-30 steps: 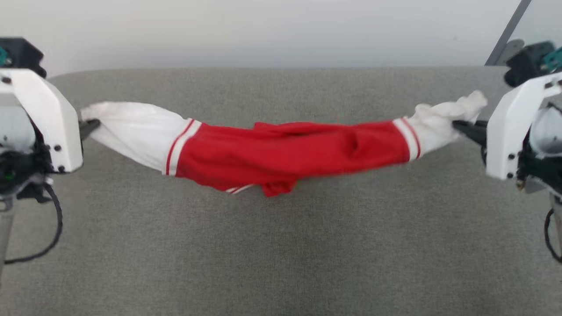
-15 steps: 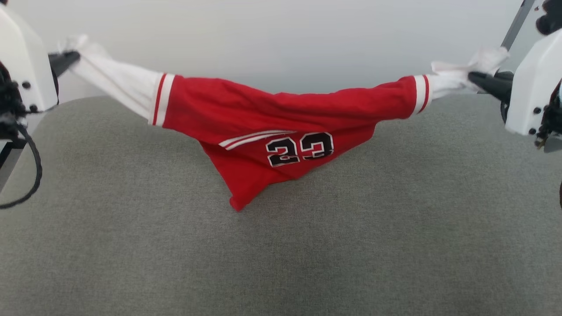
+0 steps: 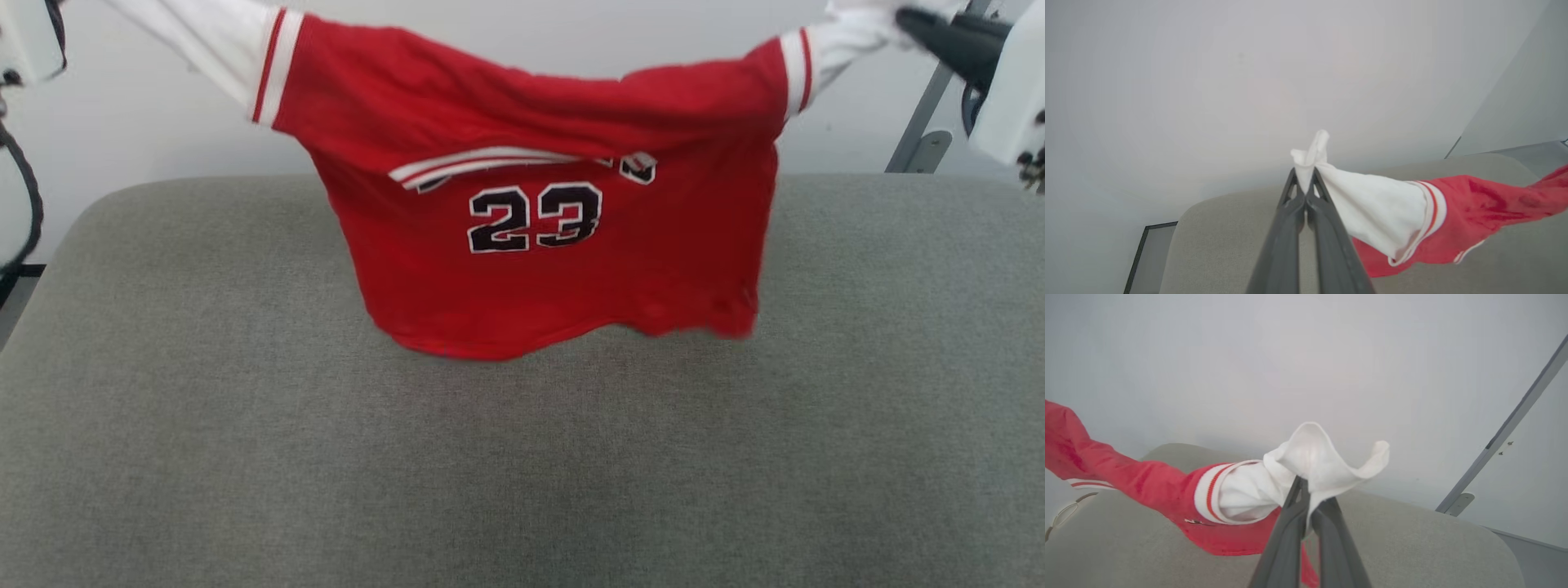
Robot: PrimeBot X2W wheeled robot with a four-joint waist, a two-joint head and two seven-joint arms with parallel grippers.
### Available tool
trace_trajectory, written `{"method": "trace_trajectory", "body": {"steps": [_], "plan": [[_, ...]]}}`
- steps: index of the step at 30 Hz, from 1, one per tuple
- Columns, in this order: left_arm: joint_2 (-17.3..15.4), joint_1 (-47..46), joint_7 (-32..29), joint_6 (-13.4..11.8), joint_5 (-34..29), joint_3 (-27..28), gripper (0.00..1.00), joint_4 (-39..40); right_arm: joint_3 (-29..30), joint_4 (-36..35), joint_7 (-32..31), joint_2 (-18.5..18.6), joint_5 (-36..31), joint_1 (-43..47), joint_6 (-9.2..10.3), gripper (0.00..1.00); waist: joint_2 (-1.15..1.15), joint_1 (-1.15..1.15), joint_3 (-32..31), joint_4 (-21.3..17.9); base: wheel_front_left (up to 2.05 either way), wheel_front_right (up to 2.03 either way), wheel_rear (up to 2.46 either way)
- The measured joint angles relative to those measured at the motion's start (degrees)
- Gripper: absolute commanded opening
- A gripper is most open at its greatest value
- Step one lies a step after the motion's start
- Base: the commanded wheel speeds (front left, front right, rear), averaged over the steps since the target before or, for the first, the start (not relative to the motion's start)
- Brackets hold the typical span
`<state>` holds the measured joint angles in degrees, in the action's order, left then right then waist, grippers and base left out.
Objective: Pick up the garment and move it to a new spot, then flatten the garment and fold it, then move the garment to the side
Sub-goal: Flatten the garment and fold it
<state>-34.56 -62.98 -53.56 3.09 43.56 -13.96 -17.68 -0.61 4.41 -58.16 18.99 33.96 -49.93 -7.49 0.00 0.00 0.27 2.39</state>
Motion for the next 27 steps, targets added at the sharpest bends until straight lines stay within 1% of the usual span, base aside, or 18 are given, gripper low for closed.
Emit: {"method": "trace_trajectory", "body": {"steps": [4,8,12,15,19,20,22,24,26,27], "plan": [[0.23,-2.90,2.80,1.40,-1.26,-0.77,0.00,-2.34,-1.46,1.46,4.19,0.56,-1.65,-2.48,0.00,0.00,0.00,0.00,1.18,-0.03,0.00,0.00,0.00],[1.29,-5.47,7.83,2.90,-2.11,-1.89,0.00,-5.17,-3.16,4.45,10.48,0.53,-4.56,-5.38,0.00,0.00,0.00,0.00,3.15,0.04,0.00,0.00,0.00],[2.92,-8.48,13.79,3.55,-3.89,-3.74,0.00,-8.67,-5.00,9.40,16.78,-0.19,-7.23,-9.08,0.00,0.00,0.00,0.00,5.81,0.20,0.00,0.00,0.00],[4.23,-11.38,18.71,3.98,-5.12,-5.27,0.00,-11.25,-5.48,13.97,22.60,-1.30,-9.87,-12.72,-0.01,0.00,0.00,0.00,8.10,0.31,0.00,0.00,0.00],[5.49,-15.71,25.63,4.05,-6.64,-6.87,0.00,-15.14,-5.24,21.26,32.89,-3.25,-15.45,-18.28,0.00,0.00,0.00,0.00,11.26,0.25,0.00,0.00,0.00],[5.52,-17.06,27.74,4.07,-8.10,-7.56,0.00,-16.06,-4.92,23.13,36.16,-3.83,-16.94,-19.90,-0.01,0.00,0.00,0.00,12.05,0.21,0.00,0.00,0.00],[6.16,-20.05,32.25,4.14,-9.15,-7.87,0.00,-18.02,-4.57,26.88,42.12,-4.72,-20.26,-23.06,-0.01,0.00,0.00,0.00,13.52,0.13,0.00,0.00,0.00],[6.58,-22.98,37.68,4.15,-11.45,-8.38,0.00,-19.52,-3.23,30.22,48.41,-5.46,-23.80,-25.99,-0.01,0.00,0.00,0.00,14.86,0.06,0.00,0.00,0.00],[7.32,-25.49,42.43,4.21,-12.48,-8.79,0.00,-21.51,-1.66,33.14,55.03,-6.10,-27.85,-28.48,-0.01,0.00,0.00,0.00,16.04,0.02,0.00,0.00,0.00],[7.68,-26.35,45.18,4.21,-12.96,-9.13,0.00,-22.28,-0.75,34.94,57.02,-6.47,-29.63,-29.63,-0.01,0.00,0.00,0.00,16.56,0.02,0.00,0.00,0.00]]}}
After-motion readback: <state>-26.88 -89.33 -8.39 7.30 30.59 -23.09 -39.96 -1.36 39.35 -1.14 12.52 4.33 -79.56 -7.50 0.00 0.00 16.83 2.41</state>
